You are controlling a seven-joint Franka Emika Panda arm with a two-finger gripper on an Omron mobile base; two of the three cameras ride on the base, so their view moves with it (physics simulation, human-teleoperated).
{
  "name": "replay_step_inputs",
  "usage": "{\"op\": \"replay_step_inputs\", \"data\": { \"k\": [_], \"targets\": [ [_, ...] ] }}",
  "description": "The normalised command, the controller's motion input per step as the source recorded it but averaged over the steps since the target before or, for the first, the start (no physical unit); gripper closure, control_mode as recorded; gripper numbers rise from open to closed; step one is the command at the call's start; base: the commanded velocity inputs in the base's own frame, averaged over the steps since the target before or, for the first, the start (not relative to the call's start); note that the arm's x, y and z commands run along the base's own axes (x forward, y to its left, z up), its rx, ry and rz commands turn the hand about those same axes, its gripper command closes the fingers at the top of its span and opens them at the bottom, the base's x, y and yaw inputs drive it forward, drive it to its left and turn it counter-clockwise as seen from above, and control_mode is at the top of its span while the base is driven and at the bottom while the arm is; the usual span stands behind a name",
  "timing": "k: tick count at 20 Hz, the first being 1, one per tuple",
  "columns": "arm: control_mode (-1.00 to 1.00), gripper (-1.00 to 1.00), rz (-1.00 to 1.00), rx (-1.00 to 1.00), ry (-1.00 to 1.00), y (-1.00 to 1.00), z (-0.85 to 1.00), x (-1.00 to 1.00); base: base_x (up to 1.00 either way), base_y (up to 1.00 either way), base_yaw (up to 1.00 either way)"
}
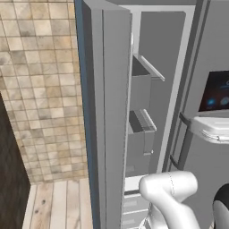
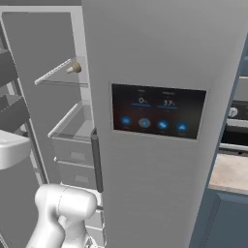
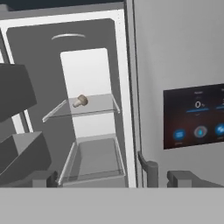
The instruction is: Take the corn, mushroom, and eggplant from the freezer and place them in the bowl on the counter.
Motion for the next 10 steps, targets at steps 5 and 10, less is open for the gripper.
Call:
{"op": "replay_step_inputs", "data": {
  "k": [5, 10],
  "targets": [
    [-1.00, -1.00, 0.00, 0.17, 0.17, 0.46, 0.63, 0.00, 0.00, 0.00, 0.00],
    [-1.00, -1.00, 0.00, 0.35, 0.23, 0.08, 0.36, 0.00, 0.00, 0.00, 0.00]
  ]
}}
